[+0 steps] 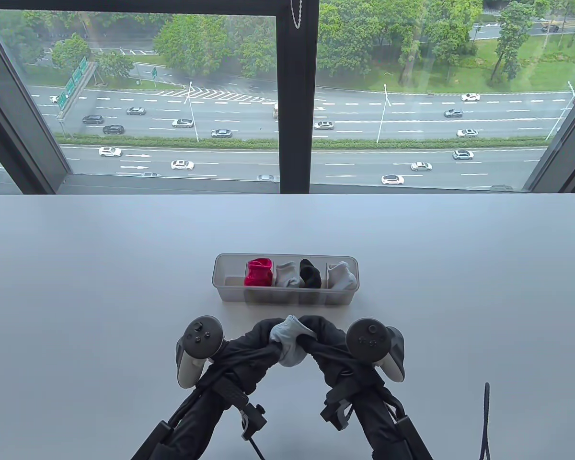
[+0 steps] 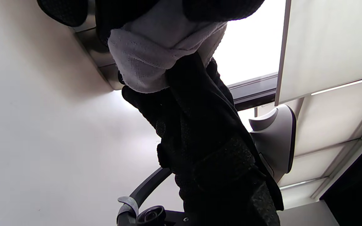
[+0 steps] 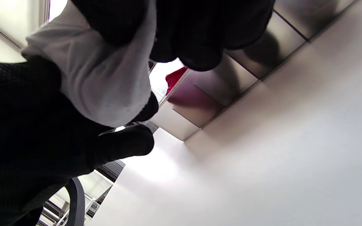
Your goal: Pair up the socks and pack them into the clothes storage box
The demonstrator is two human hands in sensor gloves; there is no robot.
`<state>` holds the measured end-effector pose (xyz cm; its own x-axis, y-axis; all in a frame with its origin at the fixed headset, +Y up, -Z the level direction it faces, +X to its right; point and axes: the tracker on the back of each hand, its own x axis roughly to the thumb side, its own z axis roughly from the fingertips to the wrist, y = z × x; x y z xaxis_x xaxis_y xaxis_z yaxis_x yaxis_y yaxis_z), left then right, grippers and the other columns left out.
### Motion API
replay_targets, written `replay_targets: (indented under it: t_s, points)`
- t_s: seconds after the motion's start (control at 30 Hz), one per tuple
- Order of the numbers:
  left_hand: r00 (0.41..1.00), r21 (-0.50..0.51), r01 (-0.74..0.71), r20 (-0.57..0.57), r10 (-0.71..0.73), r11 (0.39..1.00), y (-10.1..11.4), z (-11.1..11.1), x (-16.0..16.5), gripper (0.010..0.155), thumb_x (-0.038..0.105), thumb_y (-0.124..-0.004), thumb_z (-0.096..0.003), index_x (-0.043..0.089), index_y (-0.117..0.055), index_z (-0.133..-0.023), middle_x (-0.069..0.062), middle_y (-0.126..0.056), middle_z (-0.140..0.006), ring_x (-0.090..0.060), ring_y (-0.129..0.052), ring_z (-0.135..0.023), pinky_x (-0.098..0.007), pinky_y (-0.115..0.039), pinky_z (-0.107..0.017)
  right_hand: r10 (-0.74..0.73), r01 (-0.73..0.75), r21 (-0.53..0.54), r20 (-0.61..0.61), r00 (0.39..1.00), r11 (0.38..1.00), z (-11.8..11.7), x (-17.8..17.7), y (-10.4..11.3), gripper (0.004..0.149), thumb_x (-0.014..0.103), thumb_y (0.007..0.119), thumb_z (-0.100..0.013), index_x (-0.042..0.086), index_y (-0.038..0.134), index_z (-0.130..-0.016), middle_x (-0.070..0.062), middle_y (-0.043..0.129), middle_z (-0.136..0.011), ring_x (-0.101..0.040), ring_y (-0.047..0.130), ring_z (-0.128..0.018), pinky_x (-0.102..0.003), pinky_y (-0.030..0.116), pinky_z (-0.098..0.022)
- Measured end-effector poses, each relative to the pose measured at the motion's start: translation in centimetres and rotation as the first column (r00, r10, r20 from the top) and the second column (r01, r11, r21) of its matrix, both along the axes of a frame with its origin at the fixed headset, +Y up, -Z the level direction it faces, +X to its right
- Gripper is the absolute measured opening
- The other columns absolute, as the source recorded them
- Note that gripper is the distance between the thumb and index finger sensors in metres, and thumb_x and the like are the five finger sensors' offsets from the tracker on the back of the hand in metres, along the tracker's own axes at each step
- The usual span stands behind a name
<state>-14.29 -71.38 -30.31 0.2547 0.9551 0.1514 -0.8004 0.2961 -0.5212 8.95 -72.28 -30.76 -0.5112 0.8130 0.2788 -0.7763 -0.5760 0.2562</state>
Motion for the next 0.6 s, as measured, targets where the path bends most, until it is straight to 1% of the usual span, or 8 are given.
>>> replay_targets:
  t_s: [0.03, 0.1, 0.17, 0.27, 0.33, 0.37, 0.5, 0.6]
  points:
    - [0.999, -0.007, 0.033, 0.035, -0.033, 0.999, 0.1, 0.0, -0.1, 0.064, 0.028, -0.066, -0.0565, 0.006, -0.045, -0.112, -0.029, -0.058, -0.111, -0.052, -0.070, -0.099, -0.074, -0.057, -0.070, 0.016, -0.016, 0.005, 0.002, 1.000, 1.000, 0.1, -0.1, 0.1, 0.046, 0.029, 0.073, -0.060, 0.013, 0.060, -0.101, -0.012, 0.080, -0.087, -0.032, 0.083, -0.081, -0.056, 0.067, -0.069]
    - [0.999, 0.006, 0.036, -0.038, -0.036, 0.999, 0.3, 0.0, -0.3, 0.078, 0.046, -0.072, -0.0565, 0.004, -0.038, -0.114, -0.029, -0.055, -0.112, -0.053, -0.068, -0.099, -0.073, -0.057, -0.070, 0.059, -0.059, 0.028, -0.018, 0.998, 0.998, 0.2, -0.6, 0.4, 0.048, 0.032, 0.076, -0.059, 0.014, 0.060, -0.101, -0.009, 0.081, -0.086, -0.030, 0.084, -0.080, -0.055, 0.069, -0.068]
    - [0.967, 0.062, 0.068, -0.250, -0.051, 0.996, 0.4, 0.0, -0.5, 0.055, 0.031, -0.071, -0.0574, 0.004, -0.059, -0.104, -0.025, -0.076, -0.097, -0.048, -0.086, -0.080, -0.065, -0.071, -0.064, 0.004, -0.004, 0.002, -0.031, 1.000, 1.000, 0.5, -1.5, 0.4, 0.054, 0.035, 0.077, -0.058, 0.013, 0.057, -0.103, -0.008, 0.080, -0.087, -0.029, 0.084, -0.081, -0.054, 0.068, -0.069]
    - [0.959, 0.099, 0.019, -0.283, 0.010, 0.995, 0.6, 0.1, -0.9, 0.050, 0.026, -0.068, -0.0585, 0.005, -0.060, -0.103, -0.025, -0.079, -0.096, -0.046, -0.091, -0.078, -0.061, -0.078, -0.062, -0.045, 0.039, -0.105, -0.065, 0.997, 0.994, 0.5, -1.9, -0.3, 0.077, 0.040, 0.079, -0.055, 0.006, 0.041, -0.113, -0.024, 0.067, -0.103, -0.043, 0.074, -0.091, -0.060, 0.063, -0.070]
    - [0.974, 0.101, 0.017, -0.225, 0.006, 0.995, 0.6, 0.0, -0.8, 0.048, 0.023, -0.066, -0.0591, 0.008, -0.059, -0.104, -0.025, -0.077, -0.096, -0.046, -0.090, -0.079, -0.062, -0.077, -0.062, -0.046, 0.045, -0.037, -0.006, 0.999, 0.998, 0.7, -1.7, -0.4, 0.051, 0.036, 0.076, -0.057, 0.014, 0.063, -0.102, -0.014, 0.081, -0.094, -0.035, 0.086, -0.084, -0.053, 0.073, -0.067]
    - [0.982, 0.093, 0.022, -0.188, -0.004, 0.995, 0.6, -0.1, -0.9, 0.047, 0.024, -0.064, -0.0593, 0.008, -0.059, -0.103, -0.024, -0.078, -0.094, -0.045, -0.091, -0.077, -0.062, -0.076, -0.062, -0.050, 0.050, -0.037, 0.015, 0.999, 0.998, 0.6, -1.4, -0.3, 0.045, 0.033, 0.076, -0.056, 0.017, 0.070, -0.097, -0.011, 0.088, -0.089, -0.030, 0.091, -0.080, -0.050, 0.076, -0.065]
    - [0.997, 0.019, -0.004, 0.073, 0.003, 1.000, 0.7, -0.7, -0.4, 0.046, 0.024, -0.064, -0.0595, 0.006, -0.062, -0.102, -0.023, -0.080, -0.092, -0.044, -0.092, -0.076, -0.062, -0.077, -0.062, 0.021, -0.021, 0.000, -0.091, 0.996, 1.000, -0.2, 0.1, -0.2, 0.044, 0.028, 0.075, -0.054, 0.019, 0.069, -0.097, -0.008, 0.089, -0.085, -0.025, 0.091, -0.077, -0.050, 0.073, -0.068]
    - [0.999, 0.001, 0.043, 0.016, -0.043, 0.999, 0.6, -0.8, -0.5, 0.047, 0.023, -0.069, -0.0564, 0.006, -0.065, -0.100, -0.024, -0.082, -0.092, -0.047, -0.092, -0.076, -0.064, -0.075, -0.061, 0.032, -0.032, -0.001, -0.095, 0.995, 0.999, -0.2, 0.0, -0.2, 0.044, 0.027, 0.076, -0.056, 0.018, 0.067, -0.098, -0.010, 0.086, -0.088, -0.027, 0.088, -0.079, -0.054, 0.068, -0.070]
